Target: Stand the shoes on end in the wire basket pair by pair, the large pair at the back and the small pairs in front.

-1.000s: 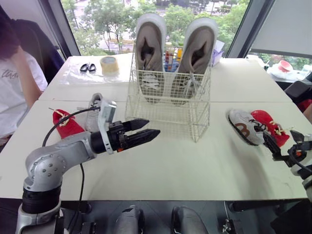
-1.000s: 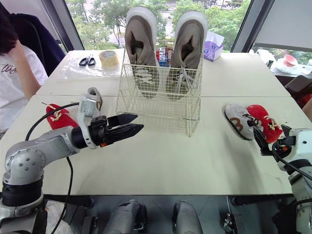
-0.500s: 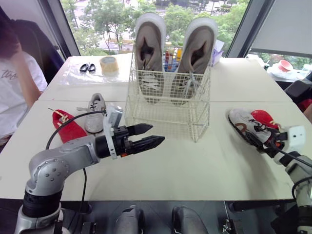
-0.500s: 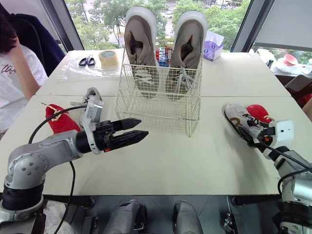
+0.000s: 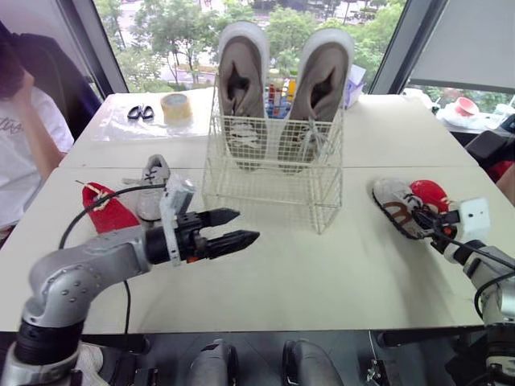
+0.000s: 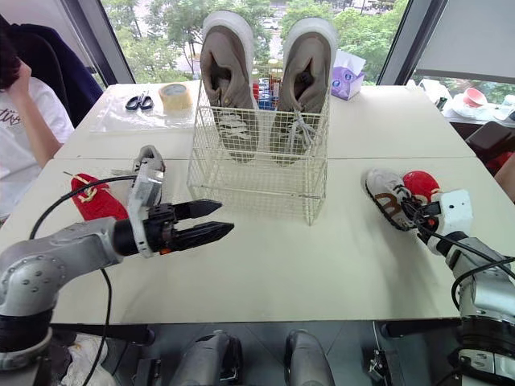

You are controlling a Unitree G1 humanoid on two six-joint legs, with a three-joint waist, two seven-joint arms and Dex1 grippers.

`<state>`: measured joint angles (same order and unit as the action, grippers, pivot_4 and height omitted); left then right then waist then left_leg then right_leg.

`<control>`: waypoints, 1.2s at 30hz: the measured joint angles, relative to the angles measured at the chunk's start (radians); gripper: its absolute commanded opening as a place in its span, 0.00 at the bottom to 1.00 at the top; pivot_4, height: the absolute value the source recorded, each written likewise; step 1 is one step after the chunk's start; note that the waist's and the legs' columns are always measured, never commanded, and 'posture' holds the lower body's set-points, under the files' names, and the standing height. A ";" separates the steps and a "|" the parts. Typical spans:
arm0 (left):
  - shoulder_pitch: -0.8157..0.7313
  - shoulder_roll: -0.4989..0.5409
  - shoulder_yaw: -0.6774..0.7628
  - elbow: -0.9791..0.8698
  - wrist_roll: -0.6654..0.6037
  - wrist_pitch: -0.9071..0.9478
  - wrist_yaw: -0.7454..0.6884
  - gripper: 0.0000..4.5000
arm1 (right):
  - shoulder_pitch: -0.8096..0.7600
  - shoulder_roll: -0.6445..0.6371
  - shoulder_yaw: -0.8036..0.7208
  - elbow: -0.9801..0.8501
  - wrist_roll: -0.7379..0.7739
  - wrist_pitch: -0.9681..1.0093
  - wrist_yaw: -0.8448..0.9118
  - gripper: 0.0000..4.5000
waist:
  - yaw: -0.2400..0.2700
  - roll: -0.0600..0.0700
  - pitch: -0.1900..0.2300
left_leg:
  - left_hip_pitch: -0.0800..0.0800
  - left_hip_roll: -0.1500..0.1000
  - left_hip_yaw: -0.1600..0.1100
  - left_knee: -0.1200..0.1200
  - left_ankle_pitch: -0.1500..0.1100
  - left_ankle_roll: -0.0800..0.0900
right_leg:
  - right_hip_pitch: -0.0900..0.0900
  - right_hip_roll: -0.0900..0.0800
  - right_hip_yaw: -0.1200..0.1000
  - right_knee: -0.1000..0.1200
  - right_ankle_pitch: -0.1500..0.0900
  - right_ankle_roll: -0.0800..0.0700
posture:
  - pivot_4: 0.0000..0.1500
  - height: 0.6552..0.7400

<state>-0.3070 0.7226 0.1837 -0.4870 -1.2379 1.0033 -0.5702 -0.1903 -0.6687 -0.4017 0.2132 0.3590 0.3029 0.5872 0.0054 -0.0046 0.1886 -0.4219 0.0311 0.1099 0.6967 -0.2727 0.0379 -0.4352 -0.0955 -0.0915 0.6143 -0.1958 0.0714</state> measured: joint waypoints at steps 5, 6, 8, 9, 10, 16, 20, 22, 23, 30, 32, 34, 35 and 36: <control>-0.060 0.023 0.090 0.128 -0.080 -0.003 -0.037 1.00 | -0.065 0.005 -0.052 -0.134 0.079 0.038 -0.049 0.00 | 0.006 0.003 0.001 | -0.004 -0.001 0.000 0.001 0.000 0.000 | -0.003 -0.001 0.000 0.000 0.000 0.000 | 1.00 1.00; -0.088 0.017 0.110 0.167 -0.113 -0.003 -0.030 1.00 | -0.100 0.004 -0.073 -0.161 0.101 0.045 -0.065 0.00 | 0.007 0.003 0.001 | -0.004 -0.001 0.000 0.001 0.000 0.000 | -0.004 -0.001 0.000 0.000 0.000 0.000 | 1.00 1.00; -0.173 0.005 0.160 0.250 -0.183 -0.010 0.003 1.00 | -0.197 -0.017 -0.119 -0.229 0.161 0.070 -0.102 0.00 | 0.008 0.003 0.001 | -0.005 -0.001 0.000 0.001 0.000 0.000 | -0.004 -0.001 0.000 0.000 0.000 0.000 | 1.00 1.00; -0.213 -0.002 0.181 0.279 -0.206 -0.017 0.019 1.00 | -0.250 -0.031 -0.143 -0.253 0.196 0.093 -0.125 0.00 | 0.008 0.003 0.001 | -0.005 -0.001 0.000 0.001 0.000 0.000 | -0.004 -0.001 0.000 0.000 0.000 0.000 | 1.00 1.00; -0.246 -0.010 0.195 0.296 -0.220 -0.031 0.035 1.00 | -0.294 -0.048 -0.169 -0.274 0.228 0.110 -0.144 0.00 | 0.008 0.003 0.001 | -0.005 -0.001 0.000 0.000 0.000 0.000 | -0.004 -0.001 0.000 0.000 0.000 0.001 | 1.00 1.00; -0.480 -0.131 0.245 0.443 -0.281 -0.140 0.206 1.00 | -0.573 -0.181 -0.213 -0.355 0.406 0.186 -0.146 0.00 | 0.006 0.002 0.001 | -0.005 -0.001 0.001 0.000 0.000 0.001 | -0.003 -0.001 0.000 -0.001 0.002 0.004 | 1.00 1.00; -0.618 -0.174 0.246 0.540 -0.277 -0.177 0.243 1.00 | -0.766 -0.197 -0.029 -0.382 0.376 0.158 -0.071 0.00 | -0.008 0.002 0.001 | -0.004 -0.001 0.002 0.000 0.000 0.001 | -0.003 0.000 0.000 0.000 0.002 0.004 | 1.00 1.00; -0.662 -0.177 0.235 0.569 -0.262 -0.178 0.242 1.00 | -0.867 -0.196 0.124 -0.345 0.261 0.088 -0.014 0.00 | -0.017 0.001 0.001 | -0.004 -0.001 0.002 -0.001 0.000 0.000 | -0.004 0.000 0.001 0.000 0.002 0.004 | 1.00 1.00; -0.679 -0.182 0.228 0.580 -0.256 -0.176 0.243 1.00 | -0.913 -0.193 0.207 -0.321 0.195 0.036 0.036 0.00 | -0.019 0.002 0.001 | -0.004 -0.001 0.003 -0.001 0.001 -0.001 | -0.005 0.000 0.001 0.000 0.002 0.004 | 1.00 1.00; -0.701 -0.192 0.192 0.584 -0.193 -0.161 0.148 1.00 | -0.977 -0.133 0.428 -0.237 -0.010 -0.218 0.250 0.00 | -0.012 -0.001 0.003 | -0.006 -0.002 0.004 -0.001 0.003 -0.005 | -0.005 -0.002 0.001 -0.001 0.002 0.005 | 1.00 1.00; -0.714 -0.193 0.165 0.585 -0.144 -0.163 0.121 1.00 | -0.977 -0.111 0.433 -0.225 -0.025 -0.248 0.275 0.00 | -0.011 -0.001 0.003 | -0.006 -0.002 0.004 0.000 0.003 -0.005 | -0.005 -0.002 0.001 -0.001 0.002 0.005 | 1.00 1.00; -0.735 -0.193 0.144 0.599 -0.117 -0.158 0.090 1.00 | -0.977 -0.096 0.435 -0.224 -0.041 -0.278 0.293 0.00 | -0.013 -0.001 0.003 | -0.006 -0.002 0.004 0.000 0.003 -0.005 | -0.005 -0.002 0.001 -0.001 0.002 0.005 | 1.00 1.00; -0.751 -0.193 0.142 0.615 -0.109 -0.152 0.070 1.00 | -0.977 -0.093 0.439 -0.223 -0.054 -0.298 0.304 0.00 | -0.014 -0.001 0.003 | -0.006 -0.002 0.004 0.000 0.003 -0.005 | -0.005 -0.002 0.001 -0.001 0.002 0.005 | 1.00 1.00; -0.771 -0.192 0.142 0.638 -0.100 -0.143 0.047 1.00 | -0.977 -0.093 0.448 -0.219 -0.073 -0.321 0.317 0.00 | -0.016 -0.001 0.003 | -0.006 -0.002 0.004 0.000 0.003 -0.005 | -0.005 -0.002 0.001 -0.001 0.002 0.005 | 1.00 1.00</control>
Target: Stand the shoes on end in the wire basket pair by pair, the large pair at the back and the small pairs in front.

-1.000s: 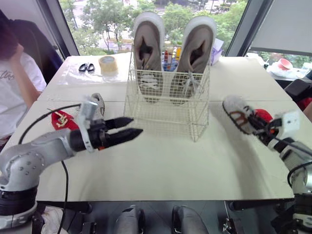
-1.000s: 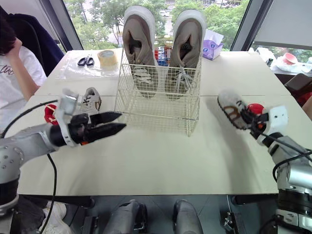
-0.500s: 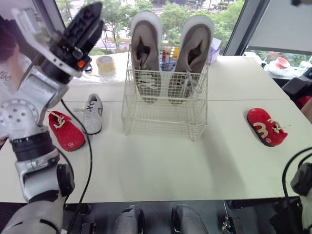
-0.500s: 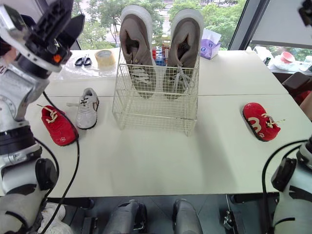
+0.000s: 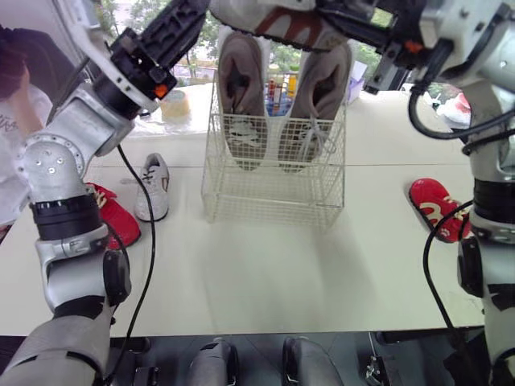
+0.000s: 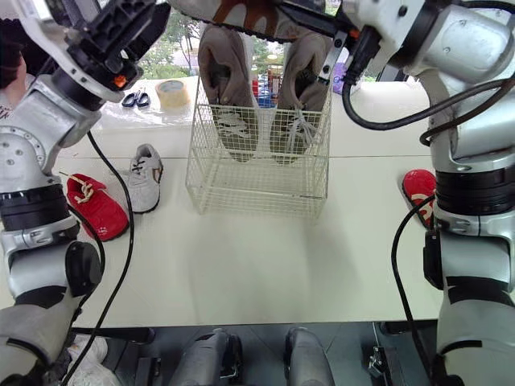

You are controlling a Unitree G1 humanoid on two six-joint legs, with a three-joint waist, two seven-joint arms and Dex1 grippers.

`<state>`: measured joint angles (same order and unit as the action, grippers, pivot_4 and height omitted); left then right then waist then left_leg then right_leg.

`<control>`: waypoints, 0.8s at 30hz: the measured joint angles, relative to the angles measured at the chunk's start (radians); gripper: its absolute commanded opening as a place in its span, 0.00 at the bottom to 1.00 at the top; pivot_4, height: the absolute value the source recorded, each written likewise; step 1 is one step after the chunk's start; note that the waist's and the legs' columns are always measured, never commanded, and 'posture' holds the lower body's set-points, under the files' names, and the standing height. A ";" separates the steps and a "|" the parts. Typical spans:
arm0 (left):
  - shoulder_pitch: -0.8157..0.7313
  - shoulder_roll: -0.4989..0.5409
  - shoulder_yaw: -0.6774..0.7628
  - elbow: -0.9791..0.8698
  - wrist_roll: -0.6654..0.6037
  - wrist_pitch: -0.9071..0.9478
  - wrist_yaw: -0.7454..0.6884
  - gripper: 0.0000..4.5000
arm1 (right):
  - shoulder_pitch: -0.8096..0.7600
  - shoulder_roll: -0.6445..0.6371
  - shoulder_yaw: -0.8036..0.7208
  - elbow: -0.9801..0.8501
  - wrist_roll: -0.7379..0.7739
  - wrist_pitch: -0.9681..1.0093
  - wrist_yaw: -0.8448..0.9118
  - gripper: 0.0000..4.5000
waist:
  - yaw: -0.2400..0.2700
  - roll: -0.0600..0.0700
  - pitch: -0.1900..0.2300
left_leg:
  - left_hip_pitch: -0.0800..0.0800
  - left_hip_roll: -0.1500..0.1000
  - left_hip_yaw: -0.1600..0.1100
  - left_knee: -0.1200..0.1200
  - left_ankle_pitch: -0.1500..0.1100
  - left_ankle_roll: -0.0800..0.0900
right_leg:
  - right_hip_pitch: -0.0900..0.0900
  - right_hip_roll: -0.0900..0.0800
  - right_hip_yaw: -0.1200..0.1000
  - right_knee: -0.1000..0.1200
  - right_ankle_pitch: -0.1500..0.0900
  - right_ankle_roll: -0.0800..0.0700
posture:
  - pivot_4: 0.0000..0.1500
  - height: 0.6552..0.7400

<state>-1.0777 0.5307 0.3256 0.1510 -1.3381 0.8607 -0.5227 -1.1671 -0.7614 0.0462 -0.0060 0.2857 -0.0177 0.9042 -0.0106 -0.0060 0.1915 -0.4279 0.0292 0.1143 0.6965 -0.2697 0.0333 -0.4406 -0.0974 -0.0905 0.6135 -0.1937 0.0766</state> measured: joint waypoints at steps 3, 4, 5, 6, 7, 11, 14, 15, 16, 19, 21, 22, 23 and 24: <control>-0.039 0.008 -0.022 0.049 0.042 0.013 -0.066 1.00 | 0.000 0.003 0.015 0.014 -0.041 -0.042 0.023 0.00 | -0.003 0.000 0.000 | 0.001 0.000 0.000 0.000 0.000 0.000 | 0.000 0.000 0.000 0.001 0.000 0.000 | 1.00 1.00; -0.050 0.016 -0.036 0.070 0.064 0.024 -0.093 1.00 | 0.000 0.004 0.020 0.014 -0.053 -0.056 0.031 0.00 | -0.003 0.000 0.000 | 0.001 0.000 0.001 -0.001 0.000 0.000 | -0.001 0.000 0.000 0.001 0.000 0.000 | 1.00 1.00; -0.062 0.027 -0.050 0.097 0.087 0.041 -0.128 1.00 | 0.000 0.011 0.025 0.013 -0.065 -0.068 0.038 0.00 | -0.003 0.000 0.000 | 0.001 0.001 0.001 -0.001 0.000 0.000 | -0.001 0.000 0.000 0.001 0.000 0.000 | 1.00 1.00; -0.067 0.035 -0.059 0.113 0.096 0.053 -0.148 0.88 | 0.001 0.017 0.027 0.013 -0.069 -0.075 0.042 0.00 | -0.004 0.000 0.000 | 0.001 0.001 0.001 -0.001 0.000 0.000 | -0.001 0.000 0.000 0.001 0.000 0.000 | 1.00 1.00; -0.071 0.043 -0.067 0.128 0.108 0.068 -0.171 0.81 | 0.002 0.019 0.028 0.012 -0.074 -0.080 0.046 0.00 | -0.004 0.000 0.000 | 0.001 0.001 0.001 -0.001 0.000 0.000 | -0.001 0.000 0.000 0.001 0.000 0.000 | 1.00 1.00; -0.078 0.061 -0.069 0.175 0.127 0.123 -0.247 0.39 | 0.017 0.024 0.029 0.012 -0.103 -0.102 0.056 0.00 | -0.003 0.000 0.000 | 0.000 0.001 0.001 -0.001 0.000 0.000 | -0.001 0.000 0.000 0.001 0.000 0.000 | 1.00 1.00; -0.082 0.062 -0.064 0.186 0.136 0.142 -0.250 0.10 | 0.025 0.029 0.027 0.006 -0.114 -0.119 0.057 0.00 | -0.002 0.000 0.000 | 0.000 0.001 0.001 -0.001 0.000 0.000 | -0.001 0.000 0.000 0.001 0.000 0.000 | 1.00 1.00; -0.082 0.059 -0.061 0.186 0.139 0.144 -0.247 0.06 | 0.029 0.029 0.026 0.002 -0.117 -0.120 0.055 0.00 | -0.002 0.000 0.000 | 0.000 0.001 0.001 -0.001 0.000 0.000 | -0.001 0.000 0.000 0.001 0.000 0.000 | 1.00 1.00; -0.082 0.056 -0.058 0.186 0.139 0.148 -0.242 0.06 | 0.031 0.030 0.025 0.000 -0.119 -0.120 0.054 0.00 | -0.002 0.000 0.000 | 0.000 0.001 0.001 -0.001 0.000 0.000 | -0.001 0.000 0.000 0.001 0.000 0.000 | 1.00 1.00; -0.080 0.036 -0.039 0.167 0.139 0.155 -0.200 0.06 | 0.054 0.033 0.013 -0.013 -0.123 -0.118 0.040 0.29 | -0.002 0.000 0.000 | 0.000 0.001 0.001 -0.001 0.000 0.000 | -0.001 0.000 0.001 0.001 0.000 0.000 | 1.00 1.00; -0.072 0.005 -0.006 0.143 0.129 0.154 -0.145 0.06 | 0.072 0.036 -0.006 -0.033 -0.106 -0.076 0.023 0.51 | -0.001 0.000 0.000 | 0.000 0.001 0.001 -0.001 0.000 -0.001 | -0.001 0.000 0.001 0.001 0.000 0.000 | 1.00 1.00; -0.066 -0.015 0.017 0.129 0.117 0.151 -0.114 0.06 | 0.086 0.038 -0.020 -0.041 -0.093 -0.047 0.010 0.62 | -0.001 0.000 0.000 | 0.000 0.001 0.000 -0.001 0.000 -0.001 | -0.001 0.000 0.001 0.001 0.000 0.000 | 1.00 1.00; -0.057 -0.034 0.049 0.113 0.099 0.149 -0.069 0.06 | 0.105 0.038 -0.036 -0.051 -0.075 -0.006 -0.005 0.72 | -0.001 0.000 0.000 | 0.000 0.001 0.000 -0.001 0.000 -0.001 | -0.001 0.000 0.001 0.001 0.000 0.000 | 1.00 1.00; -0.055 -0.038 0.054 0.111 0.096 0.147 -0.060 0.06 | 0.109 0.039 -0.041 -0.051 -0.070 0.005 -0.010 0.82 | -0.001 0.000 0.000 | 0.000 0.001 0.000 -0.001 0.000 -0.001 | -0.001 0.000 0.001 0.001 0.000 0.000 | 1.00 1.00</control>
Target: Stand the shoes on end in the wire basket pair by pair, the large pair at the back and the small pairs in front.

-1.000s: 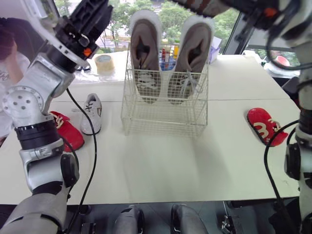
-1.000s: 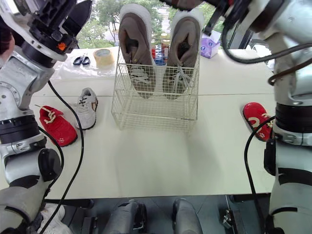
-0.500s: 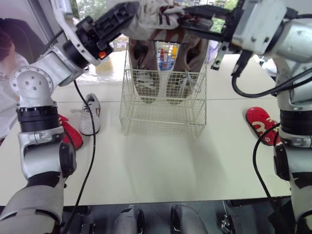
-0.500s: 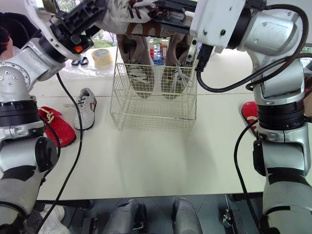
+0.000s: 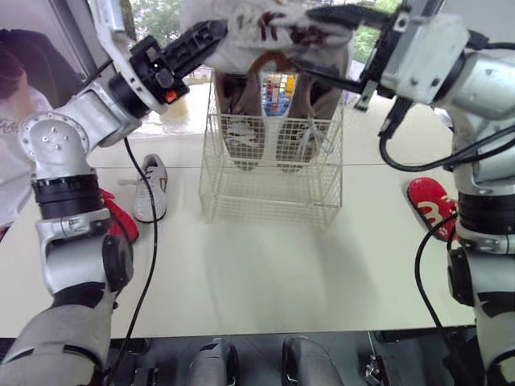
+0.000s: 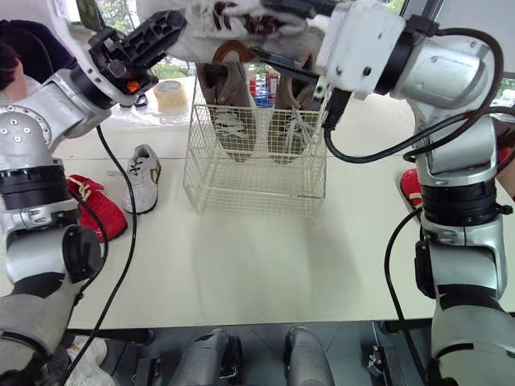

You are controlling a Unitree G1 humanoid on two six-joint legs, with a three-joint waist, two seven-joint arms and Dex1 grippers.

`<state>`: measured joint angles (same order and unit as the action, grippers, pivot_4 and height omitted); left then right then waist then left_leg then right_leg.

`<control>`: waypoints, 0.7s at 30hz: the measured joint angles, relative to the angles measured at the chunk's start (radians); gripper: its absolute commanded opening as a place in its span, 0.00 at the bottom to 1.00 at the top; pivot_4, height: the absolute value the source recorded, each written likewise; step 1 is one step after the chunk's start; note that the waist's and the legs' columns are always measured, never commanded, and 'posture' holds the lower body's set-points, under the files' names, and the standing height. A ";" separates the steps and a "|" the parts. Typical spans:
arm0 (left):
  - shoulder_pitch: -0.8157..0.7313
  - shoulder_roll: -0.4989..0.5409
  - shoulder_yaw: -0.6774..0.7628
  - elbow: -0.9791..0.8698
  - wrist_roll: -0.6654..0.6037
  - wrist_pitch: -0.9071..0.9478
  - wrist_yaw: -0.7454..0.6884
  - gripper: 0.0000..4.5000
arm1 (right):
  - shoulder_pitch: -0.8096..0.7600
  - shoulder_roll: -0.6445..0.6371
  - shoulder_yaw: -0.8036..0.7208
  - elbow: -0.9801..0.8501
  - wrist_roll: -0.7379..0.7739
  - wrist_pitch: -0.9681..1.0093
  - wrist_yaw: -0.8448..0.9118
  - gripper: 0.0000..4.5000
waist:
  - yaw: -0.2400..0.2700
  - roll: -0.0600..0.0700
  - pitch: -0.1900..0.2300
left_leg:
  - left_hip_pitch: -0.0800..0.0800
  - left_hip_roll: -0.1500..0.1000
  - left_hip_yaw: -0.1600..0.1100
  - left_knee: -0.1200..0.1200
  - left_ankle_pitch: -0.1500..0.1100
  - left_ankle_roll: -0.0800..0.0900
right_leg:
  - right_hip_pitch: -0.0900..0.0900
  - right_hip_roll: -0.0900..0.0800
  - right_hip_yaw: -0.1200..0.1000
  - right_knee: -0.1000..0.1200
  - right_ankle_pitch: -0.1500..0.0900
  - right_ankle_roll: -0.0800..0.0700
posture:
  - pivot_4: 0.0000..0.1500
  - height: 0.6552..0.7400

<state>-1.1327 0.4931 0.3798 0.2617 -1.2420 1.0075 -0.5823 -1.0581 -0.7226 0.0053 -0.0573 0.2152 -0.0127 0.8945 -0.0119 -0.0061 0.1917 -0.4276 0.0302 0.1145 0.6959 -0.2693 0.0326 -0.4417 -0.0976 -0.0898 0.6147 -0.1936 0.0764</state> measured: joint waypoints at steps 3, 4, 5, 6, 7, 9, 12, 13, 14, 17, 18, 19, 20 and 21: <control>0.038 -0.133 0.119 -0.085 -0.067 -0.124 0.126 0.06 | 0.063 0.083 -0.144 -0.037 0.160 0.199 -0.143 0.99 | 0.002 -0.001 0.000 | 0.000 0.000 -0.001 0.000 0.000 0.000 | 0.001 -0.001 0.000 0.000 0.000 0.000 | 1.00 1.00; 0.064 -0.183 0.149 -0.142 -0.081 -0.176 0.168 0.06 | 0.089 0.146 -0.212 -0.061 0.251 0.284 -0.235 0.99 | 0.002 -0.001 0.000 | 0.001 0.000 -0.001 0.000 0.000 0.000 | 0.002 -0.001 0.000 0.000 0.000 0.000 | 1.00 1.00; 0.091 -0.235 0.170 -0.195 -0.097 -0.223 0.199 0.06 | 0.112 0.227 -0.284 -0.089 0.353 0.355 -0.337 0.99 | 0.003 -0.001 -0.001 | 0.001 0.000 -0.002 0.000 0.000 0.000 | 0.002 -0.001 0.000 0.000 0.000 0.000 | 1.00 1.00; 0.115 -0.278 0.173 -0.230 -0.108 -0.253 0.224 0.06 | 0.132 0.293 -0.330 -0.105 0.452 0.412 -0.425 0.99 | 0.003 -0.001 -0.001 | 0.001 0.000 -0.001 0.000 0.001 -0.001 | 0.002 -0.001 -0.001 0.000 0.000 -0.001 | 1.00 1.00; 0.137 -0.318 0.173 -0.262 -0.116 -0.278 0.251 0.06 | 0.151 0.362 -0.367 -0.125 0.561 0.464 -0.512 0.99 | 0.002 -0.001 -0.001 | 0.001 0.000 -0.002 0.000 0.001 -0.001 | 0.002 0.000 -0.001 0.000 0.001 -0.001 | 1.00 1.00; 0.169 -0.382 0.162 -0.305 -0.125 -0.320 0.287 0.06 | 0.195 0.490 -0.402 -0.159 0.742 0.531 -0.641 0.99 | 0.002 0.000 0.000 | 0.001 0.000 -0.001 0.000 0.001 -0.001 | 0.001 0.000 -0.001 0.001 0.001 -0.001 | 1.00 1.00; 0.201 -0.443 0.136 -0.352 -0.143 -0.355 0.328 0.06 | 0.219 0.634 -0.389 -0.178 0.917 0.575 -0.764 0.99 | 0.001 0.000 0.000 | 0.000 0.000 -0.001 0.000 -0.001 0.002 | 0.001 0.001 -0.001 0.001 0.001 -0.001 | 1.00 1.00; 0.210 -0.454 0.122 -0.364 -0.146 -0.365 0.337 0.06 | 0.219 0.662 -0.373 -0.185 0.949 0.577 -0.788 0.99 | 0.000 0.000 0.000 | 0.000 0.000 -0.001 0.000 -0.002 0.004 | 0.001 0.001 -0.001 0.000 0.001 -0.001 | 1.00 1.00; 0.221 -0.461 0.110 -0.375 -0.152 -0.368 0.342 0.06 | 0.217 0.685 -0.358 -0.193 0.969 0.576 -0.802 0.99 | 0.000 0.000 0.000 | 0.000 0.000 -0.001 0.000 -0.002 0.004 | 0.001 0.001 -0.001 0.000 0.001 -0.001 | 1.00 1.00; 0.252 -0.476 0.078 -0.398 -0.165 -0.370 0.348 0.06 | 0.205 0.715 -0.305 -0.196 0.978 0.574 -0.813 0.99 | 0.003 0.000 0.000 | 0.000 0.000 -0.002 0.000 -0.003 0.005 | 0.001 0.001 -0.001 0.000 0.001 -0.001 | 1.00 1.00; 0.261 -0.477 0.065 -0.403 -0.165 -0.371 0.349 0.06 | 0.200 0.715 -0.290 -0.195 0.975 0.571 -0.808 0.99 | 0.003 0.000 0.000 | 0.000 -0.001 -0.002 0.000 -0.003 0.005 | 0.001 0.001 -0.001 0.000 0.001 -0.001 | 1.00 1.00; 0.267 -0.478 0.053 -0.405 -0.165 -0.372 0.349 0.06 | 0.195 0.715 -0.275 -0.195 0.967 0.566 -0.799 0.99 | 0.003 0.000 0.000 | 0.000 -0.001 -0.002 0.000 -0.003 0.006 | 0.002 0.001 -0.001 0.000 0.001 -0.001 | 1.00 1.00; 0.270 -0.477 0.042 -0.406 -0.163 -0.374 0.349 0.06 | 0.190 0.714 -0.268 -0.196 0.965 0.562 -0.791 0.99 | 0.003 0.000 0.000 | 0.000 -0.001 -0.002 0.000 -0.003 0.006 | 0.002 0.001 -0.001 -0.001 0.001 -0.001 | 1.00 1.00; 0.278 -0.477 0.027 -0.414 -0.158 -0.382 0.348 0.06 | 0.188 0.714 -0.263 -0.196 0.966 0.558 -0.781 0.99 | 0.003 0.000 -0.001 | 0.000 -0.001 -0.002 0.000 -0.003 0.006 | 0.002 0.001 -0.001 -0.001 0.001 -0.001 | 1.00 1.00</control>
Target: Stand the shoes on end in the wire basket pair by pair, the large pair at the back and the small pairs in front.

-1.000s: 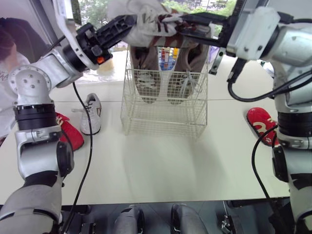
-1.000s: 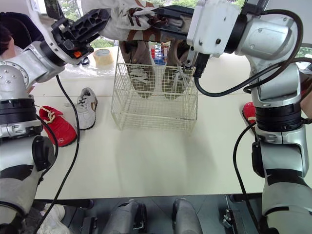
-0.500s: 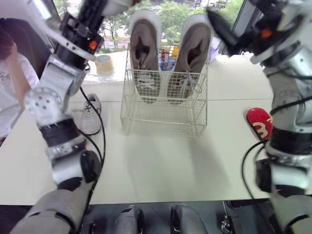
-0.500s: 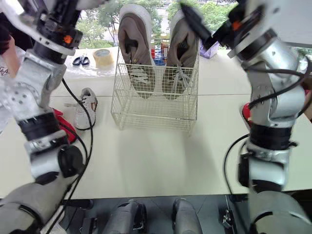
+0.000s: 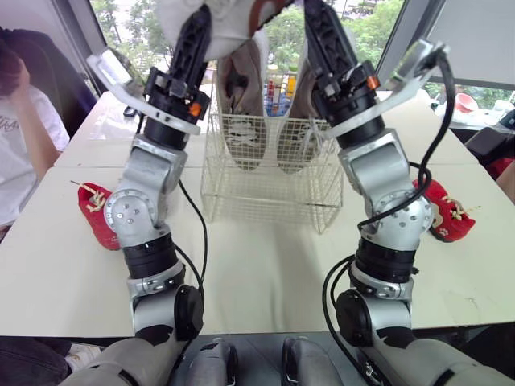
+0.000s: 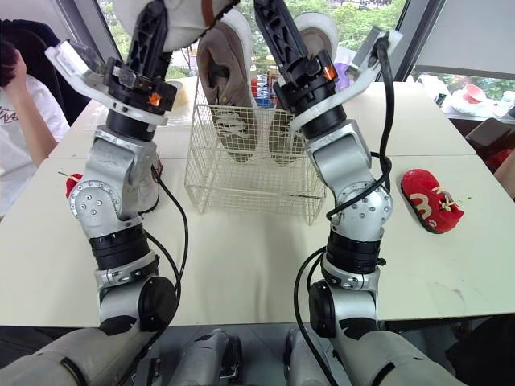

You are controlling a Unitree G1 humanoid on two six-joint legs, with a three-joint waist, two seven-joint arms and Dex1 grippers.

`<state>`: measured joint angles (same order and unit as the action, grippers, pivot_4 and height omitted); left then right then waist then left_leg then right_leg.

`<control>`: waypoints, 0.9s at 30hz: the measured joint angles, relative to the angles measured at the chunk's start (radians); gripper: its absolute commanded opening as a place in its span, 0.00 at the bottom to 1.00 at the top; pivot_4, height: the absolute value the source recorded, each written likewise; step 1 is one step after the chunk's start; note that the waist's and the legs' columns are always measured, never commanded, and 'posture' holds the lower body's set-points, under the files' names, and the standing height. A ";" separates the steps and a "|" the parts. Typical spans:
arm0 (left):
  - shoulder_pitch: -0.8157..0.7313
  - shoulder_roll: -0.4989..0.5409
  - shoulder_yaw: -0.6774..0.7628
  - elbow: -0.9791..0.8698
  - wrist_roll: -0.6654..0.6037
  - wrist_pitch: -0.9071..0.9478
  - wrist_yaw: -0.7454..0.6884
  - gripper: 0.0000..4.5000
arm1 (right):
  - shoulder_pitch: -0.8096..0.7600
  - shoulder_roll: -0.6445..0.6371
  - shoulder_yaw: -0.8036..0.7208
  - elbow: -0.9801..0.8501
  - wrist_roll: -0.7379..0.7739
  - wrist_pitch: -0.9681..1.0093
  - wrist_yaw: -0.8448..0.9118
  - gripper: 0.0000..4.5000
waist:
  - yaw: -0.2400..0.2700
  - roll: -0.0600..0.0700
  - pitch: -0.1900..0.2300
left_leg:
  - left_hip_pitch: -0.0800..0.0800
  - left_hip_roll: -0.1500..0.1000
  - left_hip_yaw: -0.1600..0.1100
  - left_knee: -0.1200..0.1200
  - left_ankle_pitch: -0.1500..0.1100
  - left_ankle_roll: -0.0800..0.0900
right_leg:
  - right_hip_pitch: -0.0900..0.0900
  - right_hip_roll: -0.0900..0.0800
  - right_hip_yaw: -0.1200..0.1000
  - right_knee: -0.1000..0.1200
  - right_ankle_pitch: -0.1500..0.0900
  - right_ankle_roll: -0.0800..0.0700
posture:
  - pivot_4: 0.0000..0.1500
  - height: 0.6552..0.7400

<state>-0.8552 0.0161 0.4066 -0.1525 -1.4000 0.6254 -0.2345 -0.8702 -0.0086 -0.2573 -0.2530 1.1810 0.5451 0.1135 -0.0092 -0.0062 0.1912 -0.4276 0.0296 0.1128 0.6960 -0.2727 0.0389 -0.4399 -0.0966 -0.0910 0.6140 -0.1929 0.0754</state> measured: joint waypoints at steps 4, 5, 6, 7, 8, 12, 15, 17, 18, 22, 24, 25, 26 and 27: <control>0.049 0.007 -0.053 -0.012 0.031 -0.002 -0.017 0.06 | -0.003 0.001 -0.001 0.001 0.020 -0.019 0.014 0.99 | -0.003 0.000 0.000 | 0.000 0.000 0.000 0.000 0.000 0.000 | 0.000 0.000 0.000 0.000 0.000 0.000 | 1.00 1.00; 0.063 0.011 -0.063 -0.012 0.035 -0.002 -0.022 0.06 | -0.006 0.001 -0.001 0.001 0.022 -0.027 0.017 0.99 | -0.004 0.000 0.000 | 0.000 0.000 0.000 0.000 0.000 0.000 | 0.000 0.000 0.000 0.000 0.000 0.000 | 1.00 1.00; 0.073 0.015 -0.074 -0.011 0.038 -0.001 -0.025 0.06 | -0.010 0.001 -0.003 0.001 0.026 -0.033 0.020 0.99 | -0.004 0.000 0.000 | 0.000 0.000 0.000 0.000 0.000 0.000 | 0.000 0.000 0.000 0.000 0.000 0.000 | 1.00 1.00; 0.080 0.017 -0.080 -0.008 0.040 -0.001 -0.028 0.06 | -0.017 0.001 -0.004 0.001 0.034 -0.036 0.022 0.99 | -0.004 0.000 0.000 | 0.000 0.000 0.000 0.000 0.000 0.000 | 0.000 0.000 0.000 0.000 0.000 0.000 | 1.00 1.00; 0.084 0.017 -0.081 -0.008 0.040 -0.001 -0.034 0.06 | -0.022 0.001 -0.004 0.001 0.040 -0.041 0.022 0.99 | -0.004 0.000 0.000 | 0.000 0.001 0.000 0.000 0.000 0.000 | -0.001 0.001 0.000 0.000 0.000 0.000 | 1.00 1.00; 0.103 0.018 -0.101 -0.007 0.046 -0.005 -0.062 0.06 | -0.036 -0.010 -0.004 0.001 0.029 -0.073 0.027 0.94 | -0.001 0.000 0.000 | 0.000 0.001 0.000 0.000 -0.001 0.001 | 0.000 0.000 0.000 0.000 0.000 0.000 | 1.00 1.00; 0.104 0.018 -0.111 -0.006 0.058 -0.010 -0.076 0.06 | -0.036 -0.012 -0.003 0.001 0.016 -0.081 0.028 0.71 | -0.003 0.000 0.000 | 0.000 0.001 0.000 0.000 -0.001 0.001 | 0.000 0.000 0.000 0.000 0.000 0.000 | 1.00 1.00; 0.104 0.021 -0.116 -0.006 0.062 -0.016 -0.090 0.06 | -0.035 -0.014 -0.003 0.002 0.009 -0.084 0.027 0.51 | -0.003 0.000 0.000 | 0.000 0.001 0.000 -0.001 -0.001 0.001 | -0.001 0.001 0.000 0.000 0.000 0.000 | 1.00 1.00; 0.104 0.023 -0.117 -0.007 0.062 -0.019 -0.094 0.06 | -0.035 -0.016 -0.003 0.003 0.007 -0.086 0.025 0.42 | -0.003 0.000 0.000 | 0.000 0.001 0.000 -0.001 -0.001 0.001 | -0.001 0.001 0.000 0.000 0.000 0.000 | 1.00 1.00; 0.104 0.050 -0.120 -0.007 0.058 -0.009 -0.101 0.17 | -0.035 -0.018 0.000 0.006 -0.001 -0.085 0.016 0.27 | -0.004 0.000 0.000 | 0.000 0.001 0.000 -0.001 -0.001 0.001 | -0.001 0.001 0.000 0.000 0.000 0.000 | 1.00 1.00; 0.104 0.063 -0.119 -0.003 0.057 -0.002 -0.100 0.37 | -0.036 -0.017 0.000 0.014 0.001 -0.086 0.016 0.27 | -0.003 0.000 0.000 | 0.000 0.001 0.000 -0.001 -0.001 0.001 | -0.001 0.001 0.000 0.000 0.000 0.000 | 1.00 1.00; 0.106 0.075 -0.118 0.002 0.058 0.002 -0.099 0.48 | -0.036 -0.018 0.000 0.017 0.003 -0.085 0.020 0.27 | -0.003 0.000 0.000 | 0.000 0.001 0.000 -0.001 -0.001 0.001 | -0.001 0.000 0.000 0.000 0.000 0.000 | 1.00 1.00; 0.108 0.085 -0.118 0.004 0.058 0.005 -0.099 0.60 | -0.037 -0.019 0.000 0.019 0.003 -0.085 0.023 0.27 | -0.003 0.000 0.000 | 0.000 0.001 0.000 -0.001 -0.001 0.001 | -0.001 0.000 0.000 0.000 0.000 0.000 | 1.00 1.00; 0.113 0.097 -0.118 0.002 0.059 0.009 -0.097 0.70 | -0.042 -0.020 -0.001 0.024 0.004 -0.085 0.026 0.27 | -0.004 0.000 0.000 | 0.000 0.001 0.000 -0.001 -0.001 0.001 | -0.001 0.000 0.000 0.000 0.000 0.000 | 1.00 1.00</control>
<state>-0.7421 0.1135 0.2882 -0.1503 -1.3414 0.6346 -0.3319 -0.9120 -0.0289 -0.2585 -0.2293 1.1853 0.4598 0.1398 -0.0128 -0.0060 0.1913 -0.4277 0.0303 0.1124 0.6952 -0.2735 0.0401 -0.4407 -0.0962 -0.0912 0.6136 -0.1931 0.0753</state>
